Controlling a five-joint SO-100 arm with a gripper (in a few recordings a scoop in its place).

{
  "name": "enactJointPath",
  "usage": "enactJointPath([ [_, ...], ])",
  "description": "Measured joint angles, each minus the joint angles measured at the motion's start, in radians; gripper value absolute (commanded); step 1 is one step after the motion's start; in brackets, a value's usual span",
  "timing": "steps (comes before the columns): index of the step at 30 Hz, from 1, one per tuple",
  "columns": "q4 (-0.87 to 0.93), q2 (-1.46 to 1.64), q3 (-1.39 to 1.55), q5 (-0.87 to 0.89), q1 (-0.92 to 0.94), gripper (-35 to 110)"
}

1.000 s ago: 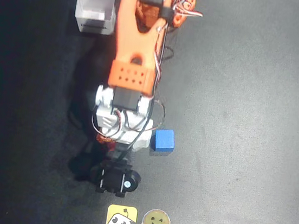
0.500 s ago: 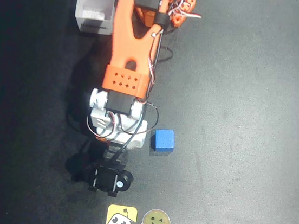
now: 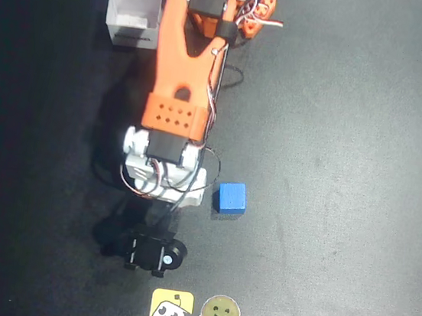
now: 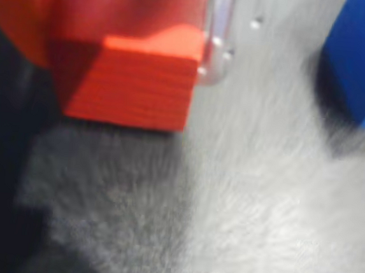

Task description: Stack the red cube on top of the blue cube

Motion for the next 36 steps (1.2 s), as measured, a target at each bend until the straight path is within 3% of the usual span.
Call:
enactJointPath([
  [5, 0.218, 0.000, -0.241, 0.003, -0.032, 0],
  [9, 0.282, 0.000, -0.298, 0.006, -0.083, 0],
  [24, 0.272, -0.038, -0.299, 0.040, -0.284, 0],
  [36, 0.244, -0.074, -0.299, 0.046, -0.307, 0],
])
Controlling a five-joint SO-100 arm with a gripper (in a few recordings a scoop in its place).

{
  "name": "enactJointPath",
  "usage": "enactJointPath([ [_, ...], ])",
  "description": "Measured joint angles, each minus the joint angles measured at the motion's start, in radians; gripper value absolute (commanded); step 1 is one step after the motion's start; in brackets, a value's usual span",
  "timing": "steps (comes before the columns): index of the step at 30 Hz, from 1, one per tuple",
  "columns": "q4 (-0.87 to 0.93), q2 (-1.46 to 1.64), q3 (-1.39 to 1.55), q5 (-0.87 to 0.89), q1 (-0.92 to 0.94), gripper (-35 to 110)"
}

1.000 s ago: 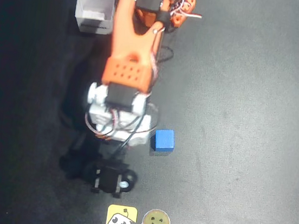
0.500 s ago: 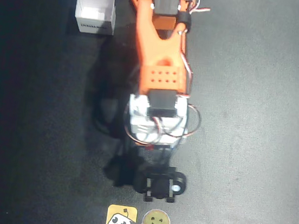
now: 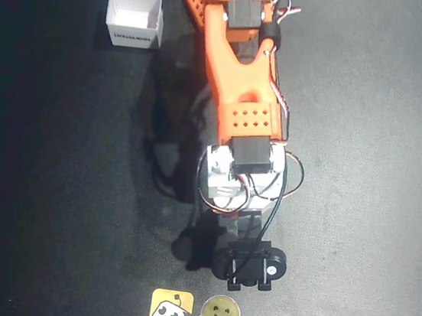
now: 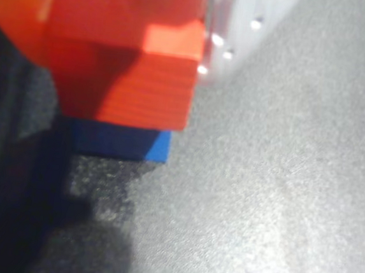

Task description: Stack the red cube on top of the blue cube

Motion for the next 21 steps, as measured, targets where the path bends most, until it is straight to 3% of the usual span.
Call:
enactJointPath([
  [21, -0.012, 0.000, 0.031, 0.003, 0.025, 0],
])
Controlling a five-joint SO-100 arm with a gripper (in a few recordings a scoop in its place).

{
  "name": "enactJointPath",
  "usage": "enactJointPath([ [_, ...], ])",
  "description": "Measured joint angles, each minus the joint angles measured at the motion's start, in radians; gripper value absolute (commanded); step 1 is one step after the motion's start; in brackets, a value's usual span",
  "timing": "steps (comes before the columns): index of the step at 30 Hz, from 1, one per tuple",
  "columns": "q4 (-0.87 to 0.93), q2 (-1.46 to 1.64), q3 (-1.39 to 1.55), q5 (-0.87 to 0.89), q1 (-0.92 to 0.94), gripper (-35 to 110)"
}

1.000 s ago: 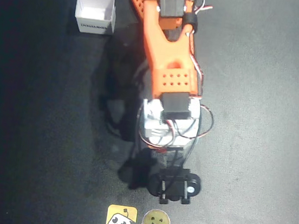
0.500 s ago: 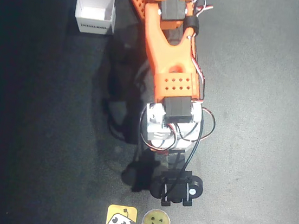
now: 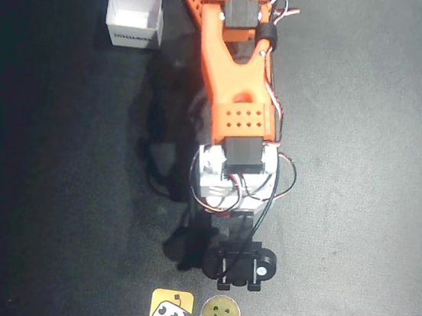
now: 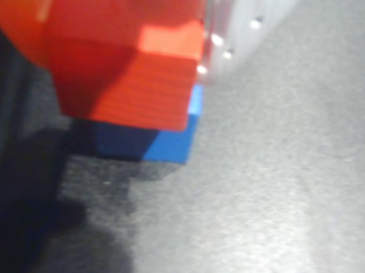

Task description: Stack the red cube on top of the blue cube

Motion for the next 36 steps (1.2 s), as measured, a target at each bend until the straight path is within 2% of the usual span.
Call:
enactJointPath([
  [7, -0.055, 0.026, 0.092, -0.003, 0.005, 0],
  [36, -0.051, 0.077, 0.149, 0.020, -0.015, 1],
])
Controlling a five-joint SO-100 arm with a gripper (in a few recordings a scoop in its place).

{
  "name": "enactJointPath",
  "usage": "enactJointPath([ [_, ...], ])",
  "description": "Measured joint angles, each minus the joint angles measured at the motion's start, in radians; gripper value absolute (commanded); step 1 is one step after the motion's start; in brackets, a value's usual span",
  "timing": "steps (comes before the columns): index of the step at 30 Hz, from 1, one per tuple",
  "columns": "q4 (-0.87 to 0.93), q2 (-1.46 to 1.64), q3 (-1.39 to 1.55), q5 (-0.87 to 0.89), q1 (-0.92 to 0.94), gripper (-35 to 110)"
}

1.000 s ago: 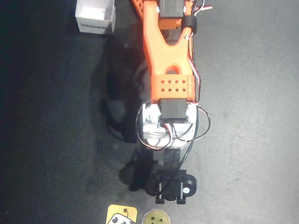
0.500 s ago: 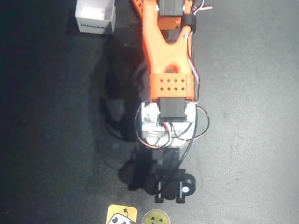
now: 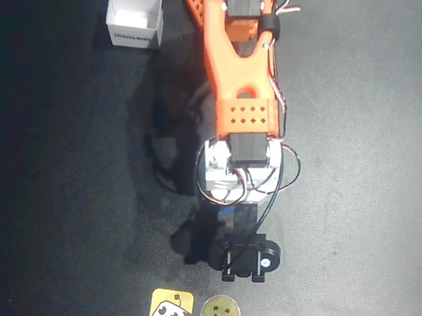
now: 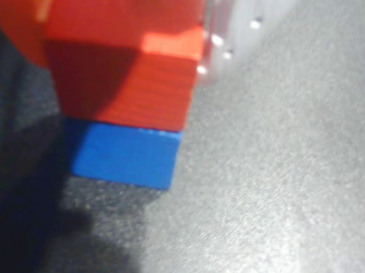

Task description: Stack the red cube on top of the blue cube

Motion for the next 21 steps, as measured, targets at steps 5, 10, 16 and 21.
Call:
enactJointPath([
  [5, 0.006, 0.000, 0.000, 0.000, 0.002, 1],
  [10, 0.011, 0.000, 0.000, 0.000, 0.002, 6],
  [16, 0.011, 0.000, 0.000, 0.000, 0.002, 13],
  [21, 0.011, 0.000, 0.000, 0.000, 0.002, 16],
])
